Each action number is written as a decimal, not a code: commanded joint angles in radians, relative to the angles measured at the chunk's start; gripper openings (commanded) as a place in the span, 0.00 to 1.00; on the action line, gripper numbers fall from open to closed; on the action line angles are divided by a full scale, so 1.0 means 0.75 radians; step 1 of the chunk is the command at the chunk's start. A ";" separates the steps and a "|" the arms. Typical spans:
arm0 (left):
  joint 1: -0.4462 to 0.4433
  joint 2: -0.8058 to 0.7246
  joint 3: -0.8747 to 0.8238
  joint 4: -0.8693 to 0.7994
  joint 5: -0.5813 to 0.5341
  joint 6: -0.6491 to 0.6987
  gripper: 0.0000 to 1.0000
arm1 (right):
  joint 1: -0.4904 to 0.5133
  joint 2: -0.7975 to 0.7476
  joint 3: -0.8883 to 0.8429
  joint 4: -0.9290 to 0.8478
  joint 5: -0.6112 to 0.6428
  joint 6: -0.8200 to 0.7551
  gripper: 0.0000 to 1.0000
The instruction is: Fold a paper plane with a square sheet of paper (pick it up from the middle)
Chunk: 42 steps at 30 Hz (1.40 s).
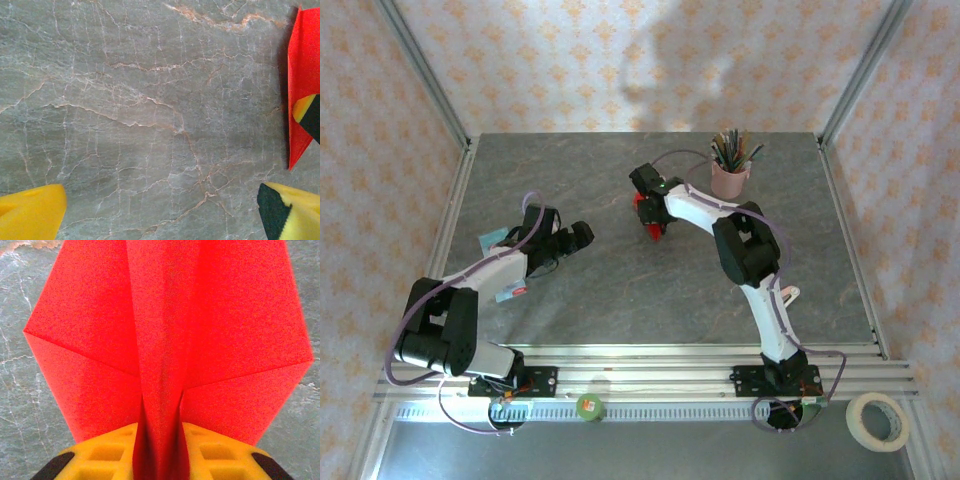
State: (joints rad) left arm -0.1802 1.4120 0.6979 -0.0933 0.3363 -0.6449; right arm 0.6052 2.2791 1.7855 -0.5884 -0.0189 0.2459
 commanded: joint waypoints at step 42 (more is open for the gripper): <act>0.023 -0.225 0.083 0.076 -0.278 -0.087 0.99 | -0.023 -0.229 -0.017 0.134 0.080 0.027 0.53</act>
State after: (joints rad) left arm -0.1757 1.2781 0.7235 -0.0776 0.2283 -0.6857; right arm 0.5900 2.2478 1.7657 -0.4950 0.0486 0.2707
